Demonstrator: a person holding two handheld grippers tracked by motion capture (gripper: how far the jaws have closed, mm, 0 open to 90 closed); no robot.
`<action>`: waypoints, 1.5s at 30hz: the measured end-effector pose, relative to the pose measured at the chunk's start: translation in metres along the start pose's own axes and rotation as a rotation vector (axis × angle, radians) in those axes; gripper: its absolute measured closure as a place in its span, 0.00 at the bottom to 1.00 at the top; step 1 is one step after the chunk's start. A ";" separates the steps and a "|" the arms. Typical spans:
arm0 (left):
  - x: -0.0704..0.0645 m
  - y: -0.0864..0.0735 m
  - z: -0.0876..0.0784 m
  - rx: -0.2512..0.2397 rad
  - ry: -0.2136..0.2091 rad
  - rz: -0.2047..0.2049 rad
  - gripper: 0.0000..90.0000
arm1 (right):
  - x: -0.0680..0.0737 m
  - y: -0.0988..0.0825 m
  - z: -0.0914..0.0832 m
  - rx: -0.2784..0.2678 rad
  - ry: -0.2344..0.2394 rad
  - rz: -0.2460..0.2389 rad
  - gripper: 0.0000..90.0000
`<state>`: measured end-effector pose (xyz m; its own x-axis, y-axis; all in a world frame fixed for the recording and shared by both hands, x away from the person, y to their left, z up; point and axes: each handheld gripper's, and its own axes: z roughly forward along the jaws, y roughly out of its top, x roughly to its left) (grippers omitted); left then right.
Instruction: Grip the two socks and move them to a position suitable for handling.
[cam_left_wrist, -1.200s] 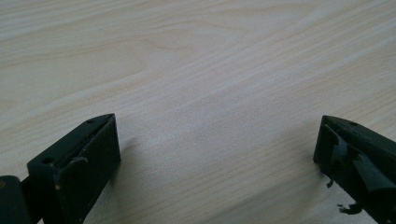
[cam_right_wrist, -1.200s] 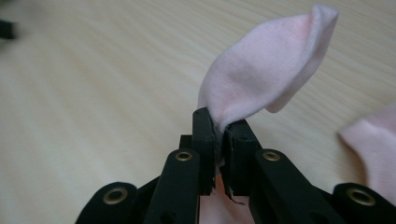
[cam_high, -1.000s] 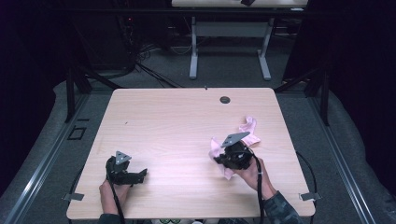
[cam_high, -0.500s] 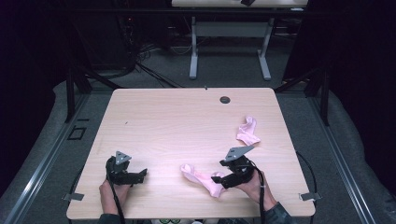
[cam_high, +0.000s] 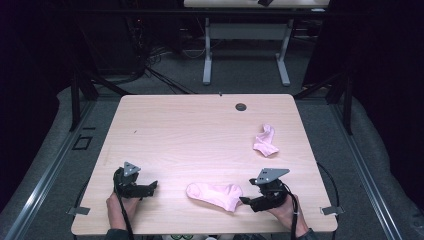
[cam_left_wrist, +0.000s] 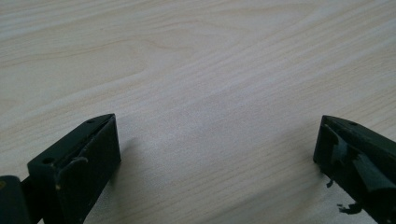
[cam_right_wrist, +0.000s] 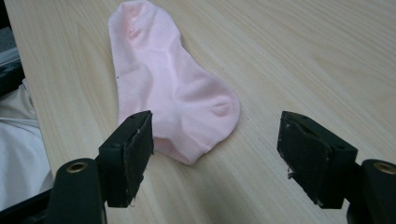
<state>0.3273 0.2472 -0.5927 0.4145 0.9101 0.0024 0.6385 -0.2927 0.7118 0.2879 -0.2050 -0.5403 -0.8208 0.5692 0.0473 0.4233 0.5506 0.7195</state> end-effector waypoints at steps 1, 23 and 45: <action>0.000 0.000 0.000 0.000 0.000 0.000 0.00 | 0.000 -0.001 -0.001 -0.004 0.001 0.002 0.29; 0.000 0.000 0.000 0.001 0.000 0.002 0.00 | 0.010 -0.008 -0.009 -0.018 -0.025 -0.048 0.26; 0.000 -0.002 -0.002 0.000 -0.023 0.021 0.00 | -0.059 0.003 -0.007 -0.067 -0.219 0.149 0.28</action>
<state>0.3245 0.2480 -0.5925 0.4428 0.8966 0.0011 0.6294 -0.3117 0.7118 0.3346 -0.2412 -0.5359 -0.6461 0.7632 0.0107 0.5007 0.4132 0.7606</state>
